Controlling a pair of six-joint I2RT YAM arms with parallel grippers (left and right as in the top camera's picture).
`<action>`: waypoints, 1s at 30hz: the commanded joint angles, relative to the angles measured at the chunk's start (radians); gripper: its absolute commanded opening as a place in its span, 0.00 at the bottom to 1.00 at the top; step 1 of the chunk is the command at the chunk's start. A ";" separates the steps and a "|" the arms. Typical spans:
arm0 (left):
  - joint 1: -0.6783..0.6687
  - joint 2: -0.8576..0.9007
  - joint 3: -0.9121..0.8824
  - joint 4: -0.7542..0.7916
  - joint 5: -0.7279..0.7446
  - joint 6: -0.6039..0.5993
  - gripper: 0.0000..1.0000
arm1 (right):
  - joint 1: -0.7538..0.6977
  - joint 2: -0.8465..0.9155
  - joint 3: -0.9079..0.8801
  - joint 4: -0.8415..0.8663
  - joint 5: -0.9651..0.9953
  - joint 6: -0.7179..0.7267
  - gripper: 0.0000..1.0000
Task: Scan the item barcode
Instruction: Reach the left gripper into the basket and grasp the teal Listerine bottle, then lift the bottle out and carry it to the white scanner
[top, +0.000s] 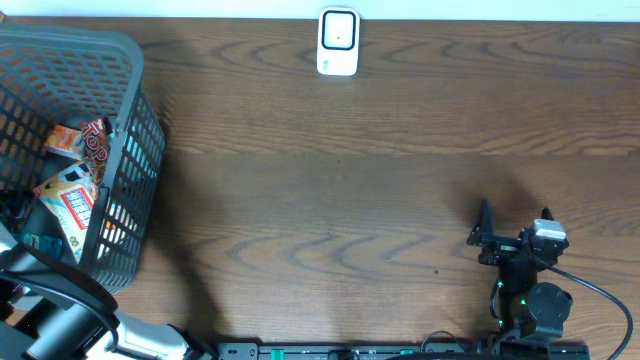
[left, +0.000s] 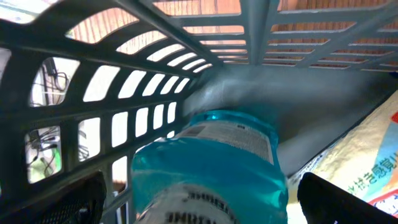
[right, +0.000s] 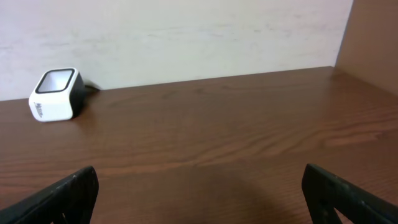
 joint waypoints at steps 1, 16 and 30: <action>0.004 0.008 -0.072 0.039 -0.002 0.006 0.98 | -0.006 -0.005 -0.002 -0.002 -0.008 0.002 0.99; 0.004 -0.031 -0.079 0.064 0.043 -0.008 0.59 | -0.006 -0.005 -0.002 -0.002 -0.008 0.002 0.99; 0.004 -0.503 0.079 0.186 0.489 -0.032 0.60 | -0.006 -0.005 -0.002 -0.002 -0.008 0.002 0.99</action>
